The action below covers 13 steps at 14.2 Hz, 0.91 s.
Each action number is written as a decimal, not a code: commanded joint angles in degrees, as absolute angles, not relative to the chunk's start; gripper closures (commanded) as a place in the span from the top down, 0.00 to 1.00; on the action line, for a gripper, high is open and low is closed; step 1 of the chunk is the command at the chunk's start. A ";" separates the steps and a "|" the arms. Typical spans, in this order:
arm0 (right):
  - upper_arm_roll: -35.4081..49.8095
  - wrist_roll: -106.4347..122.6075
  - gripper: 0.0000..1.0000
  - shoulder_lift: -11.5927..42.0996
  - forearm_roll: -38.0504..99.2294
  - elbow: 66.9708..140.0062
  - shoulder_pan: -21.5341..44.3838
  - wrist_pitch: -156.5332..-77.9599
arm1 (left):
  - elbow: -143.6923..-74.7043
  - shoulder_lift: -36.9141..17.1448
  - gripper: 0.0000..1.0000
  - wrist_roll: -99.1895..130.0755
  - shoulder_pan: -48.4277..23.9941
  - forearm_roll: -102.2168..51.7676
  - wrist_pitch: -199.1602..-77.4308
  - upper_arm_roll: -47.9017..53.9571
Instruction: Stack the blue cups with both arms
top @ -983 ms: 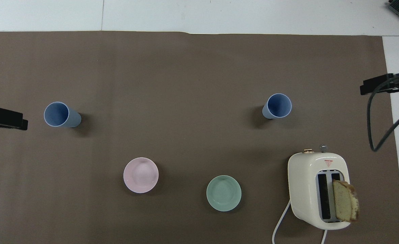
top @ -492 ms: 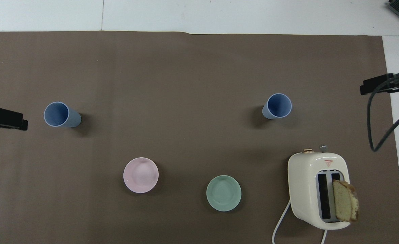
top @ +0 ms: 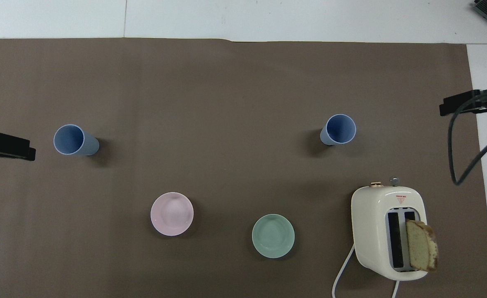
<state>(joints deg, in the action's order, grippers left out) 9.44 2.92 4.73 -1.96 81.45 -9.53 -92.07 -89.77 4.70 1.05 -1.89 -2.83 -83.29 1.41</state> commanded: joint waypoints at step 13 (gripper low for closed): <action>9.93 4.04 1.00 3.69 -1.67 82.35 -10.20 -91.67 | -94.91 7.03 1.00 0.35 2.10 -1.85 -86.03 1.41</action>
<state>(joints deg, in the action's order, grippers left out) 9.44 2.92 4.73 -1.96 81.45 -9.53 -92.07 -91.61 5.33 1.02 0.25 -2.80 -83.65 1.06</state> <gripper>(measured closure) 0.000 0.000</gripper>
